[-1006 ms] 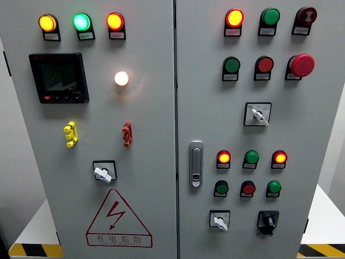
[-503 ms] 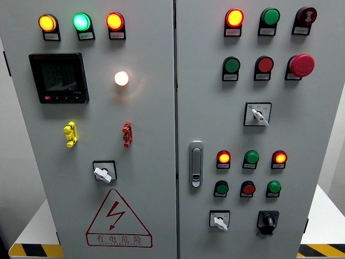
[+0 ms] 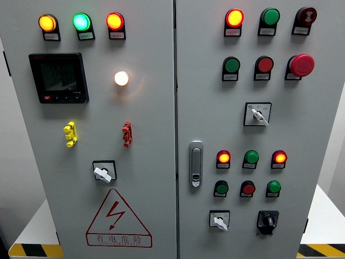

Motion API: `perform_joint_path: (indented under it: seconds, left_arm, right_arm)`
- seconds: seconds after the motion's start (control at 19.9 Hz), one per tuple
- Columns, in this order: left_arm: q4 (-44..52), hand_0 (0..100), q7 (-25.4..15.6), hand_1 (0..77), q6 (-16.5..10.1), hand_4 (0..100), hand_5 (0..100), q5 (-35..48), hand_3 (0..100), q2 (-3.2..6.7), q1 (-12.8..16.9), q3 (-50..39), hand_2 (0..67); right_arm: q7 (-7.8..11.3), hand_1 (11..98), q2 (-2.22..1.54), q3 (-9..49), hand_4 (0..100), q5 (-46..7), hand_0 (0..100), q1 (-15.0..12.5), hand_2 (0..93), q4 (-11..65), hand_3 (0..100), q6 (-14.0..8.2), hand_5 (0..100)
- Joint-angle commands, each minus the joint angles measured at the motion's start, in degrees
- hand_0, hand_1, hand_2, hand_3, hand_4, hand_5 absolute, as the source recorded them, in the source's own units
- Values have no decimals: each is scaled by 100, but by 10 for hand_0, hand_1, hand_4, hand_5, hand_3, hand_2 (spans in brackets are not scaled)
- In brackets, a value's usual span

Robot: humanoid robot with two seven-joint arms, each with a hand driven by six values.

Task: Trip black knob to open circuit

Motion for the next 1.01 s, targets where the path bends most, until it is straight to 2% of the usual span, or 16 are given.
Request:
perform_joint_path:
  seconds: [0.0,0.05,0.15,0.2,0.35,0.55,0.65,0.75,0.85,0.96]
  left_arm:
    - [0,0,0,0,0,99,86,0,261,-6,1,0,195]
    - [0,0,0,0,0,99,86,0,261,-6,1,0,195]
    - [0,0,0,0,0,99,86,0,261,2,1,0,195]
    - [0,0,0,0,0,99,86,0,261,-6,1,0,195]
    - [0,0,0,0,0,99,86,0,261,3,-7,0,195]
    - [0,0,0,0,0,99,86,0,261,-6,-7,0,195]
    - [0,0,0,0,0,99,86,0,261,-6,1,0,195]
    - [0,0,0,0,0,99,86,0,261,-6,1,0,195]
    - [0,0,0,0,0,99,86,0,261,-6,1,0,195]
    - [0,0,0,0,0,99,86,0,261,-6,1,0,195]
  right_arm:
    - [-24,370,41,690,14,-266,854,17,1,188,96,-14,85]
    - [-24,370,59,1190,15,-729,854,17,1,241,97,-14,85]
    - [28,376,59,2008,18,-1705,850,122,2,294,105,3,88]
    - [98,376,59,2247,19,-1910,850,140,2,451,106,3,88]
    - [160,383,85,2731,28,-1982,850,71,2,1538,123,-5,103]
    - [108,398,85,3014,53,-1956,841,-272,4,3559,164,65,138]
    - [99,404,76,3032,66,-1903,838,-456,4,4578,180,257,166]
    - [108,406,76,3032,82,-1885,837,-615,4,5440,200,660,197]
    - [108,408,68,3032,104,-1693,841,-720,3,6188,222,768,226]
    - [99,416,68,3023,155,-1447,844,-791,0,6865,268,759,287]
